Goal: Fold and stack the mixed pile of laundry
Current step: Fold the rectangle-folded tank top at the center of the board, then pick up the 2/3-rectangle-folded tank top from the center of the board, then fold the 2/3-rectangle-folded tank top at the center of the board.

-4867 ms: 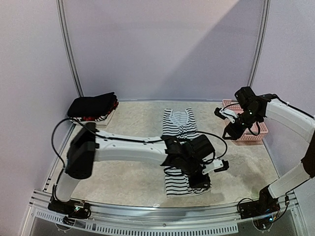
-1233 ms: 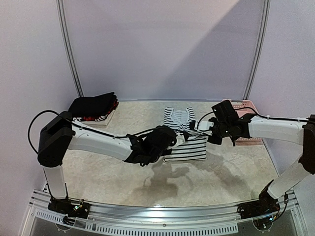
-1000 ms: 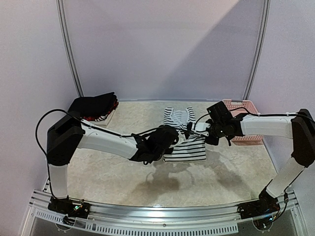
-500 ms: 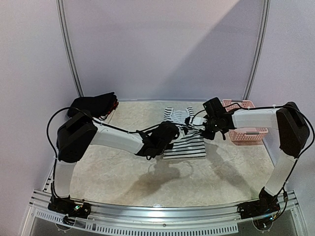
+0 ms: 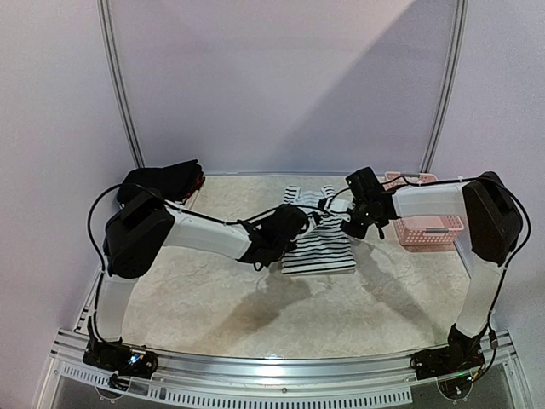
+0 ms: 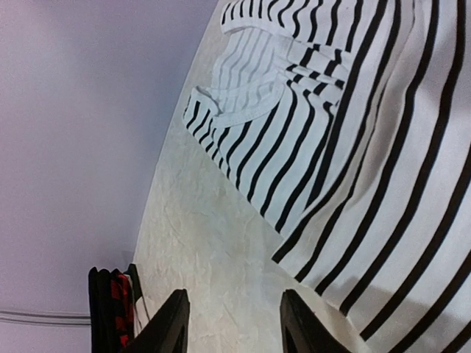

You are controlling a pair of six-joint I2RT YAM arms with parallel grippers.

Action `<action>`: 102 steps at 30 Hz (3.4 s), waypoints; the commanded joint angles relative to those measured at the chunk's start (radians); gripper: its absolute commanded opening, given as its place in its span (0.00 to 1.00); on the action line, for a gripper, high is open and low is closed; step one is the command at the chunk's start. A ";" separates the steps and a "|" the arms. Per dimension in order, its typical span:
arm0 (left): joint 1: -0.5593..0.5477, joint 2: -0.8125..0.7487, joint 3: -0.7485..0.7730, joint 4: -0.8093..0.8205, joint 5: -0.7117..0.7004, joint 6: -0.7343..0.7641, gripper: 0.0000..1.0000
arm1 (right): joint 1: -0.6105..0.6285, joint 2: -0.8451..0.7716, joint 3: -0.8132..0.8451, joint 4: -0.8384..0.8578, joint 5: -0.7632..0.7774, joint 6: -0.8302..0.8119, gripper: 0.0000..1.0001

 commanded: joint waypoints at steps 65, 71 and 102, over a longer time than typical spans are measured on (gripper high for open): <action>-0.015 -0.100 -0.130 -0.274 0.554 0.157 0.47 | -0.004 -0.051 -0.156 -0.276 -0.396 -0.244 0.39; -0.013 -0.093 -0.126 -0.306 0.586 0.162 0.17 | -0.004 -0.051 -0.155 -0.280 -0.396 -0.244 0.24; -0.062 -0.376 -0.079 -0.622 0.562 -0.116 0.00 | 0.076 -0.475 -0.123 -0.518 -0.418 -0.047 0.00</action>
